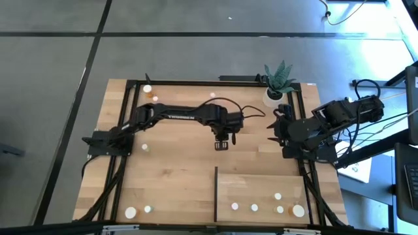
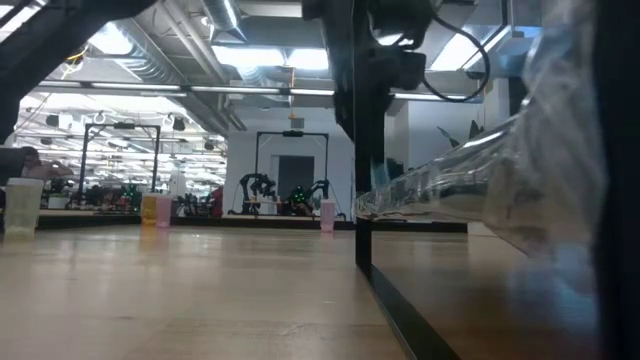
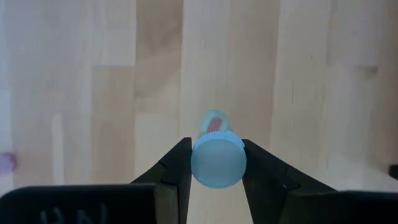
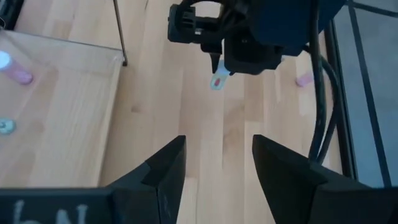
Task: Pick and place medicine bottles onto shelf by color
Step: Put the top green pill bottle on the shelf aligned with the other green pill bottle
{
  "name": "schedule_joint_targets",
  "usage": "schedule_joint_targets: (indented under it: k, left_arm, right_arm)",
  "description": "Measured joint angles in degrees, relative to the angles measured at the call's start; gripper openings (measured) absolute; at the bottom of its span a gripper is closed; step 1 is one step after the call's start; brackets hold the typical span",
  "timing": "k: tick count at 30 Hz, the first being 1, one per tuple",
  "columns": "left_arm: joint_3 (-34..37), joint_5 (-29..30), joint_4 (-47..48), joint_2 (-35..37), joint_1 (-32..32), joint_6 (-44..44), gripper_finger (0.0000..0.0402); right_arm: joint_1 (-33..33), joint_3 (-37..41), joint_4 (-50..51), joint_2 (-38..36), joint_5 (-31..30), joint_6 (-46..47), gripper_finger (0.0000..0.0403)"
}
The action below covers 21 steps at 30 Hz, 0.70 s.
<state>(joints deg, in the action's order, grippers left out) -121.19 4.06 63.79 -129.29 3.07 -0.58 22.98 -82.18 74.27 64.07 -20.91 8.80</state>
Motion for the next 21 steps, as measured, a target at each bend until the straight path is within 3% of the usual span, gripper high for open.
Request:
schedule_joint_targets:
  k: [21]
  left_arm:
    - [0.1,-0.8,1.7,-2.5,-0.2,-0.1,0.0103]
  right_arm:
    - [0.0,0.0,-0.1,0.1,0.0,0.1,0.0187]
